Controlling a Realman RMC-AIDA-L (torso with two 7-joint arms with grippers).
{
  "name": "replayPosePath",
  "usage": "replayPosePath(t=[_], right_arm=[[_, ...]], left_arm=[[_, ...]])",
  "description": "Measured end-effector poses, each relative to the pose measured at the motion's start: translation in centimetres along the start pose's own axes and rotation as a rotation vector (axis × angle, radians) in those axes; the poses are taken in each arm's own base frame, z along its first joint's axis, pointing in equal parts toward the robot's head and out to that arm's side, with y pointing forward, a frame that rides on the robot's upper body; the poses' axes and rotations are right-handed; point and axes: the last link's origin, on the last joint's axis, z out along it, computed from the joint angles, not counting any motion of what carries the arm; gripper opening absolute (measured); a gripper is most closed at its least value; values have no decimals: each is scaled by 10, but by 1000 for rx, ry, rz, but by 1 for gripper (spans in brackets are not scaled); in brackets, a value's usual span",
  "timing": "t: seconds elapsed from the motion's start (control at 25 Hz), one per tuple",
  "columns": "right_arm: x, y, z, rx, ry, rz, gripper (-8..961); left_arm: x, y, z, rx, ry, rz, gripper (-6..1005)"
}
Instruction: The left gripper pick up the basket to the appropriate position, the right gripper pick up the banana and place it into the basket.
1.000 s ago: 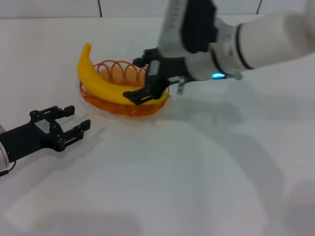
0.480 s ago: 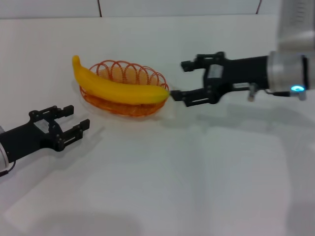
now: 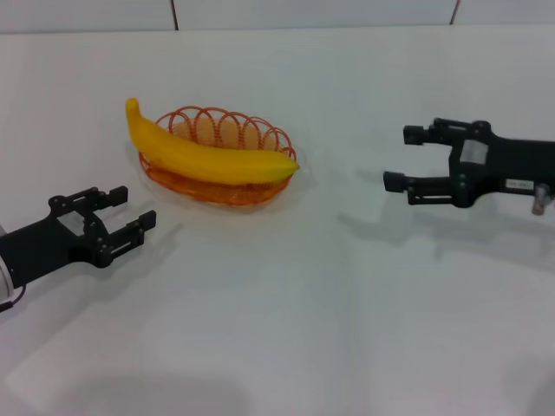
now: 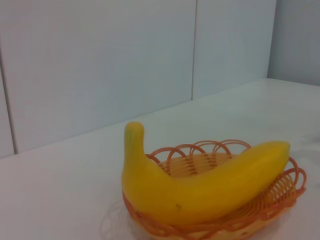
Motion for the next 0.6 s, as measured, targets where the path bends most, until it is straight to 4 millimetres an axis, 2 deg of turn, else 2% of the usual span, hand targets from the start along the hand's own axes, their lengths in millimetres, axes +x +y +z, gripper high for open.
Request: replayPosePath(t=[0.32, 0.6], right_arm=[[18, 4, 0, 20, 46, 13, 862], [23, 3, 4, 31, 76, 13, 862]], left_arm=[[0, 2, 0, -8, 1, 0, 591], [0, 2, 0, -11, 2, 4, 591]])
